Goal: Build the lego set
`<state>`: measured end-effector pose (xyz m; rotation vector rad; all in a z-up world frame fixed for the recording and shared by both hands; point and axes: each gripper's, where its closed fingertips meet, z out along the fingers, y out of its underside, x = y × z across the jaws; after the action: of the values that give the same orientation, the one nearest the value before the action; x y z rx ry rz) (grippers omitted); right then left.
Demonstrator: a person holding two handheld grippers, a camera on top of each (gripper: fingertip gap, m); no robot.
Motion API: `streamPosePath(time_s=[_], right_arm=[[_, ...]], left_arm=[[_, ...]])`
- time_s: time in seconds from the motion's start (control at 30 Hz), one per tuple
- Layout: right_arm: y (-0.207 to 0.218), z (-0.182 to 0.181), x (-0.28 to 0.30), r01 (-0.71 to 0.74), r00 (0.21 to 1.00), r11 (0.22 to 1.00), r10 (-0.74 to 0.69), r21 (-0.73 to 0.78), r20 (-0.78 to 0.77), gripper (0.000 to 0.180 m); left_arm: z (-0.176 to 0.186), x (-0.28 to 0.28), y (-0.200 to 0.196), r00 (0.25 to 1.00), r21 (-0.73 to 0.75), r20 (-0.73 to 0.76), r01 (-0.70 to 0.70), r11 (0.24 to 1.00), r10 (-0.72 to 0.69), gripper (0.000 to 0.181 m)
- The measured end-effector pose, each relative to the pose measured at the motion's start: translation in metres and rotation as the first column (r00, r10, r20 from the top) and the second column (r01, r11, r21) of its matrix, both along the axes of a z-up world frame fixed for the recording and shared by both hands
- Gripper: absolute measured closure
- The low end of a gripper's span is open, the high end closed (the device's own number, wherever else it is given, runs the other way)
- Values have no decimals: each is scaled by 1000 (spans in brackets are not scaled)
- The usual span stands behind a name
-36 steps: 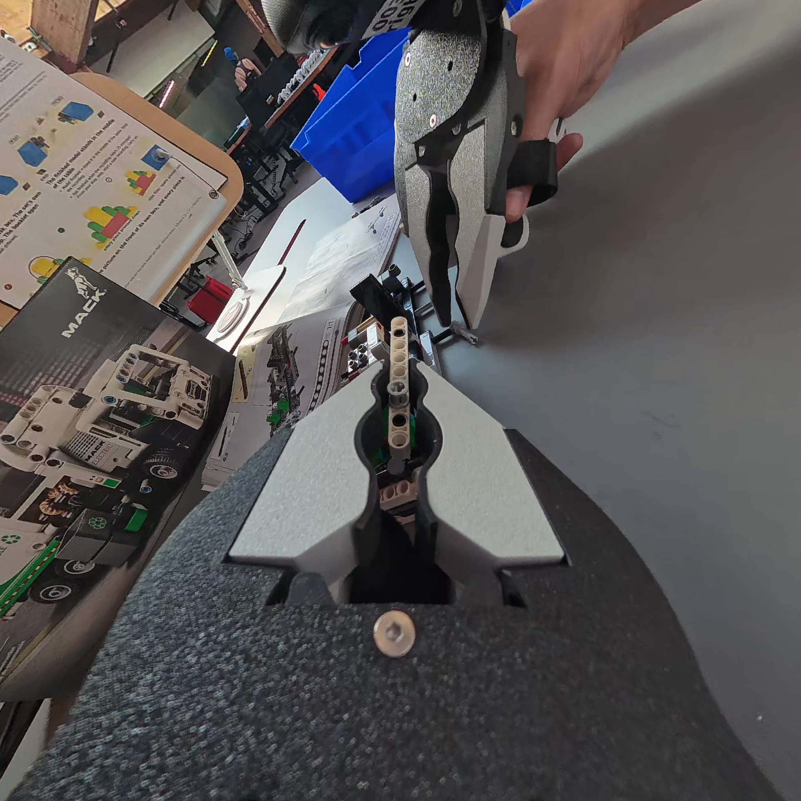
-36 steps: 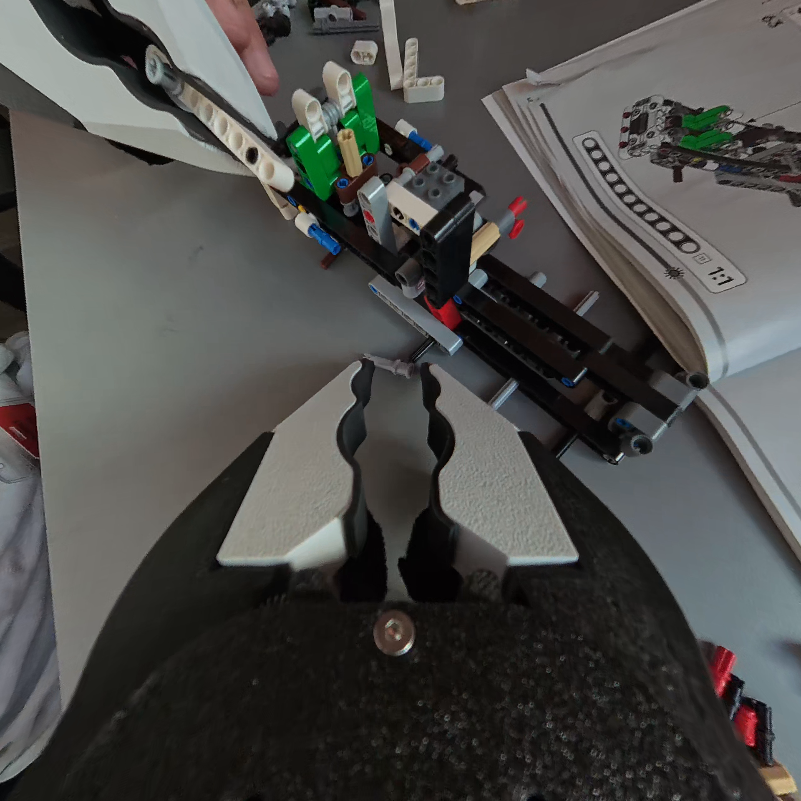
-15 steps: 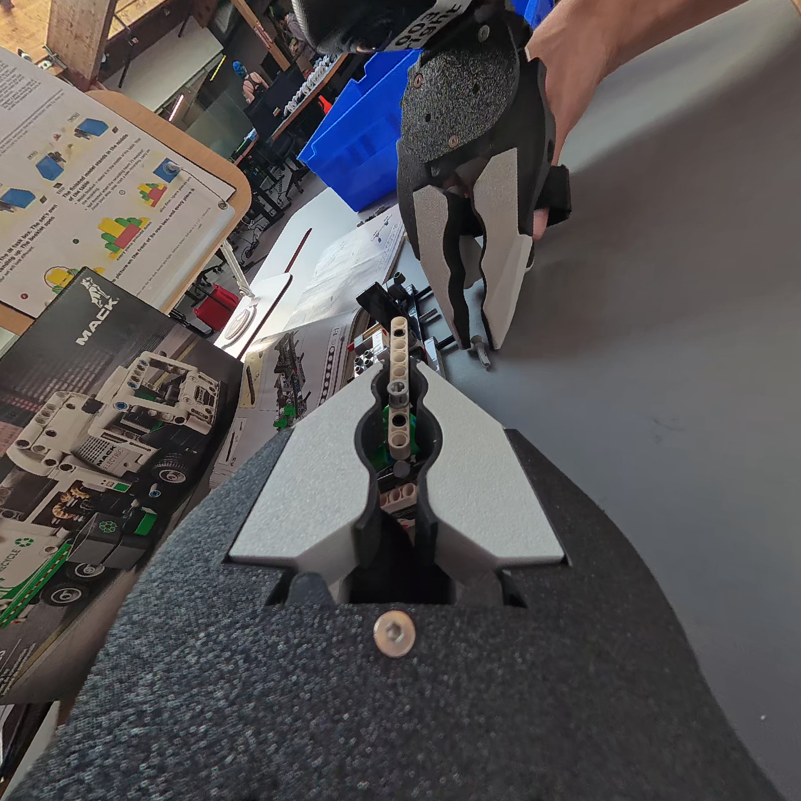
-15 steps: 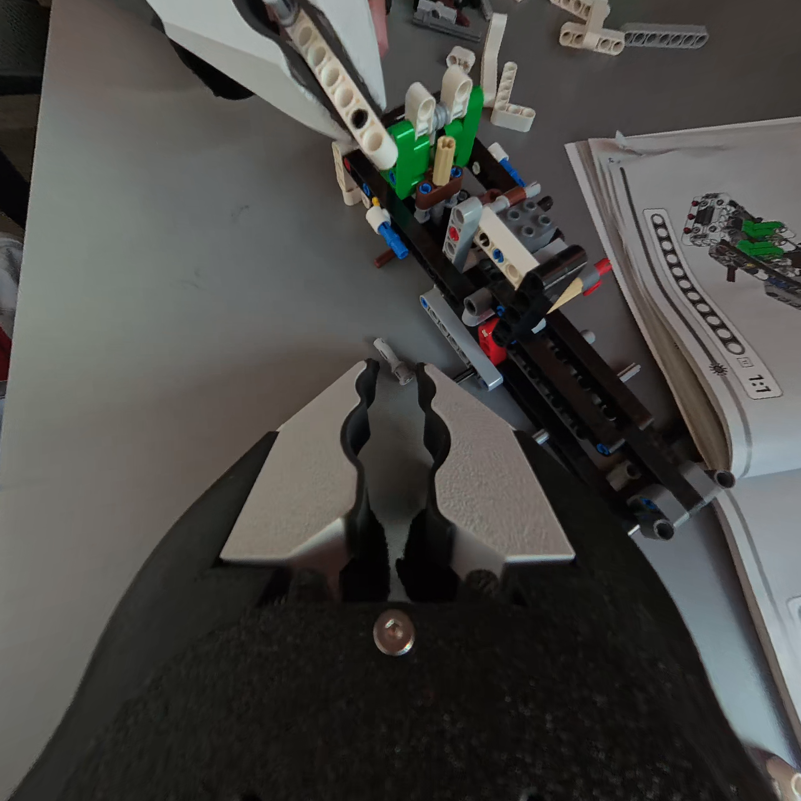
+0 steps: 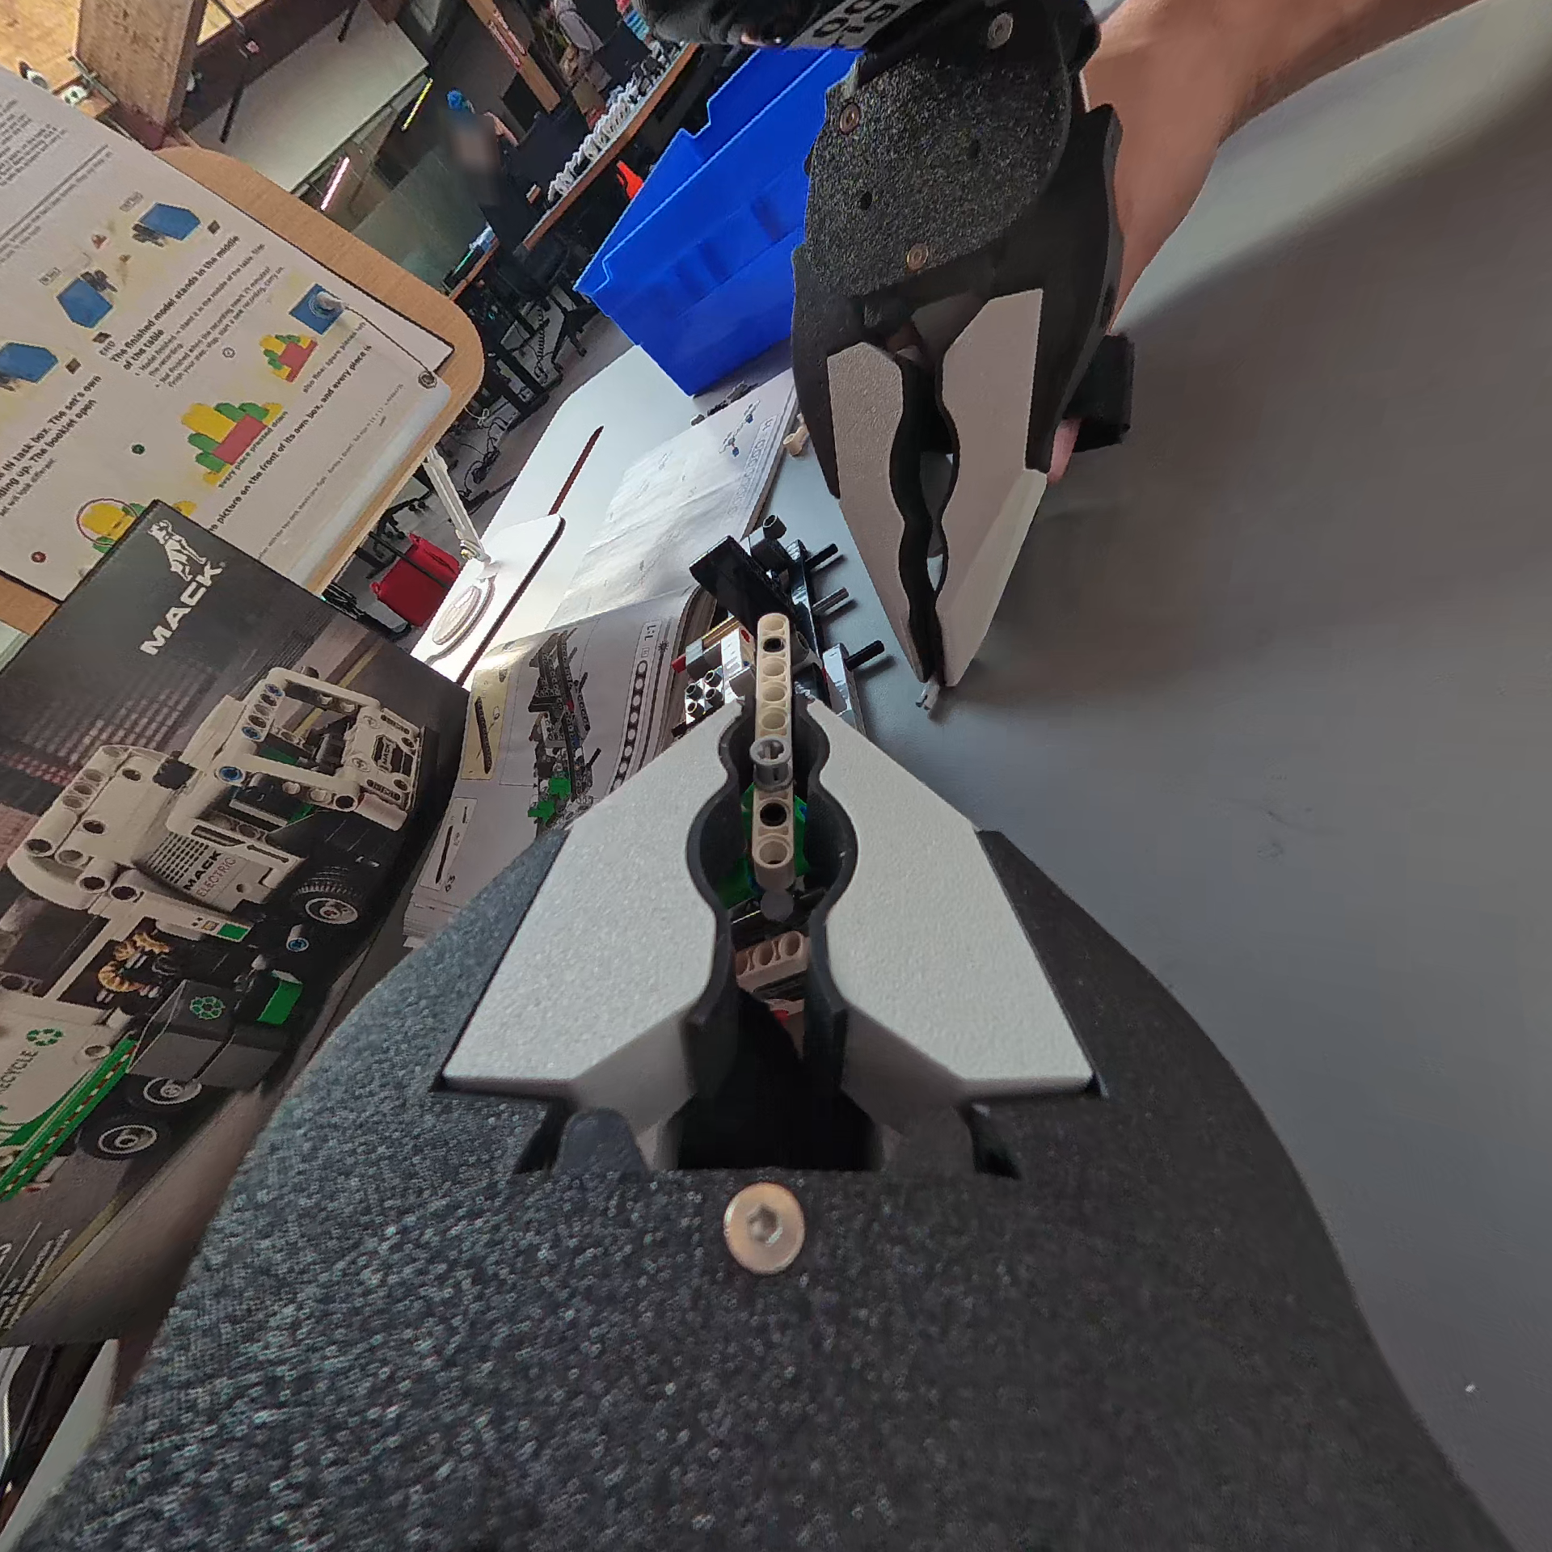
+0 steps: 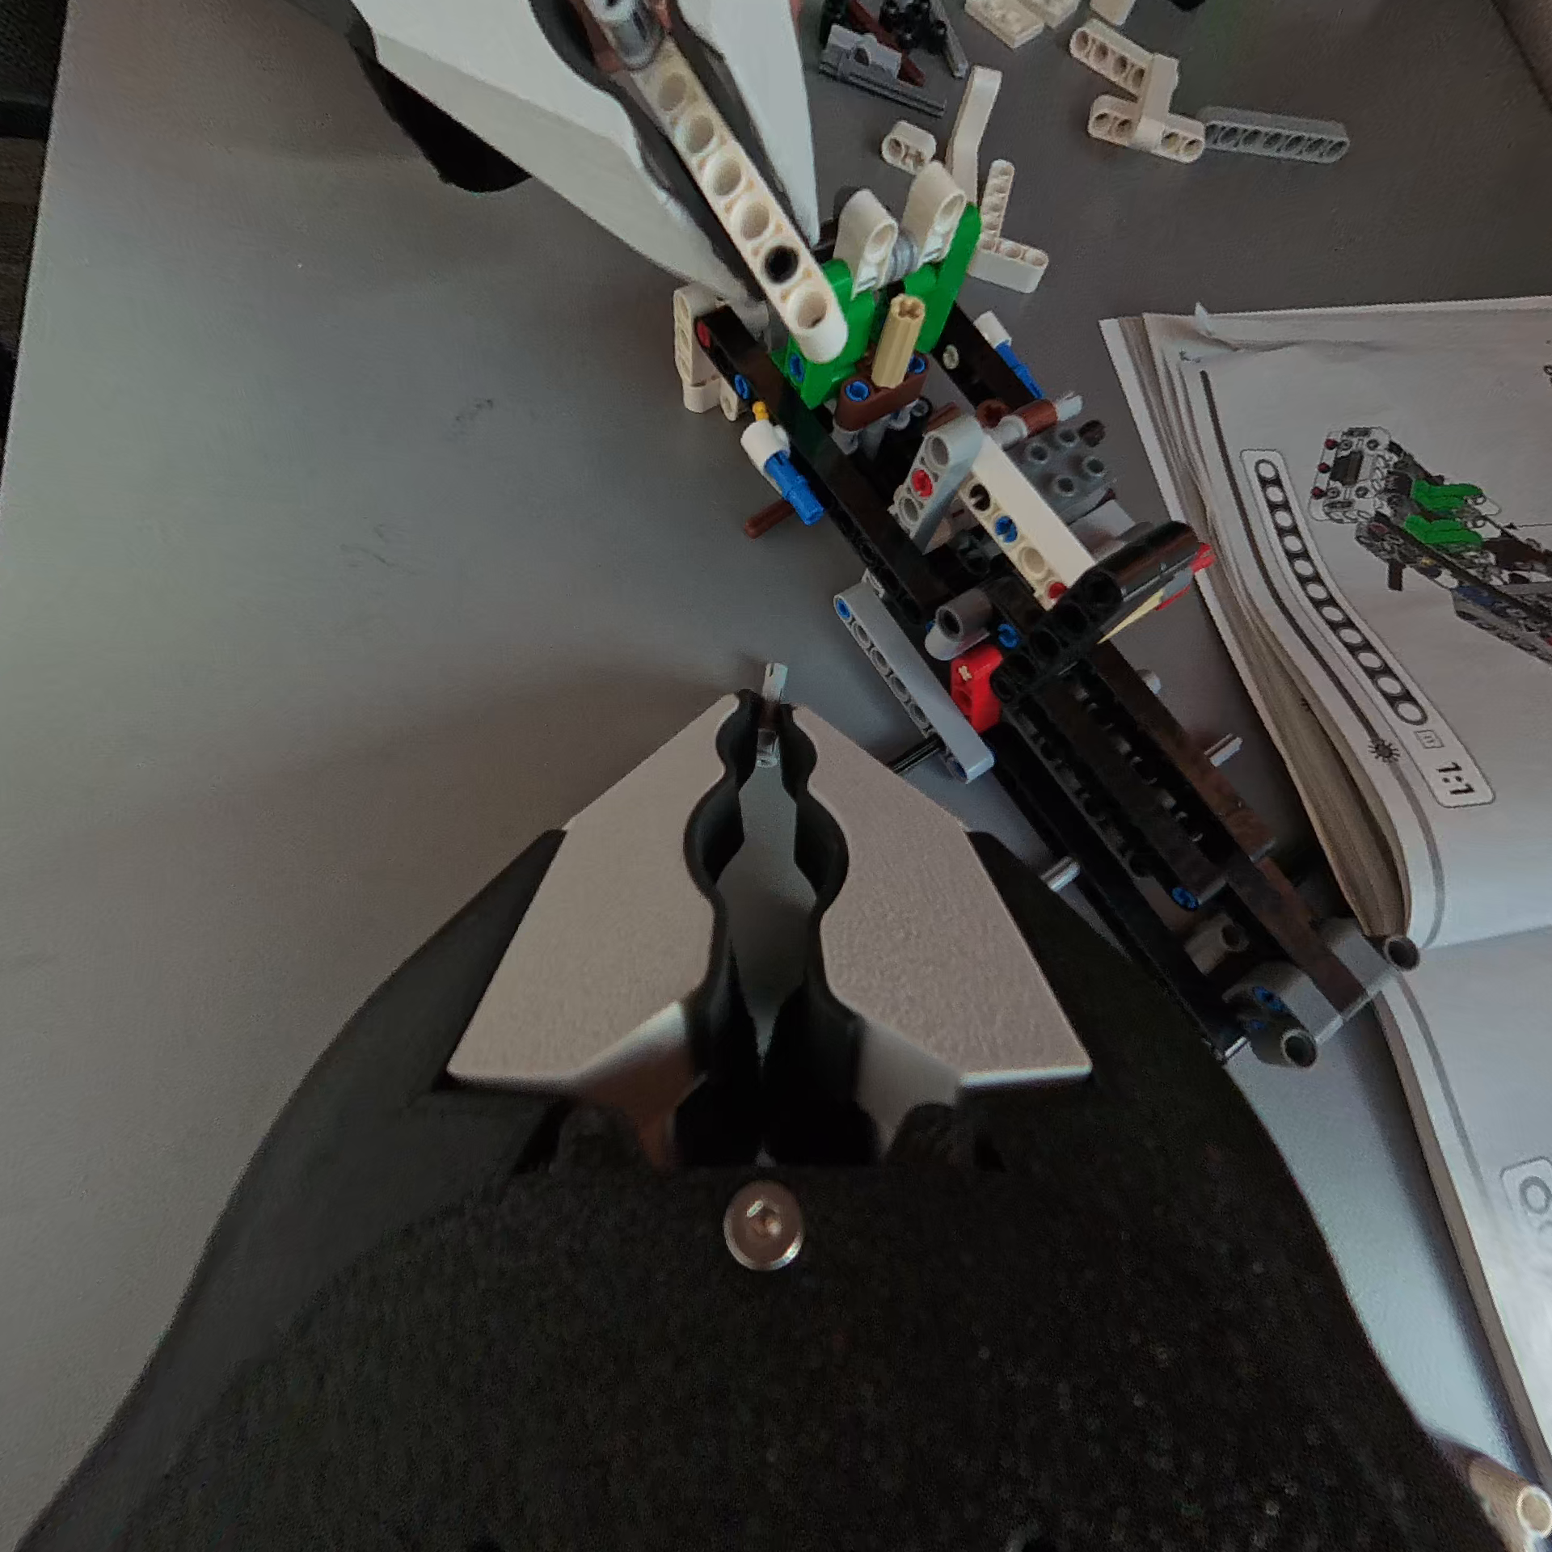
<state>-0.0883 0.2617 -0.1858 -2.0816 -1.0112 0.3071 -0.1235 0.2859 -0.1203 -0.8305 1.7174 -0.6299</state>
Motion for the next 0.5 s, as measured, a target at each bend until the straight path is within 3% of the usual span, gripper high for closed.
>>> streamPosePath(time_s=[0.1, 0.2, 0.27, 0.37, 0.43, 0.5], right_arm=[[-5, 12, 1, 108, 994, 994, -108, -2, -17, 176], [-22, 52, -18, 248, 936, 966, -258, -73, -239, 177], [-36, 69, -31, 296, 835, 938, -347, -182, -427, 177], [-48, 72, -43, 294, 614, 890, -455, -349, -645, 178], [-50, 63, -44, 297, 513, 861, -509, -413, -691, 179], [-51, 63, -41, 325, 468, 849, -527, -416, -710, 179]], left_arm=[[-1, 0, 0, 1000, 47, 3, -20, 999, 20, 177], [-1, -1, -6, 1000, 153, 18, -28, 988, 25, 176], [-2, -2, -17, 999, 238, 35, -15, 971, 7, 173], [-7, -4, -34, 998, 389, 51, -2, 921, -20, 172], [-11, -5, -43, 998, 466, 60, 3, 885, -35, 176], [-14, -5, -51, 996, 522, 73, 1, 853, -46, 176]])
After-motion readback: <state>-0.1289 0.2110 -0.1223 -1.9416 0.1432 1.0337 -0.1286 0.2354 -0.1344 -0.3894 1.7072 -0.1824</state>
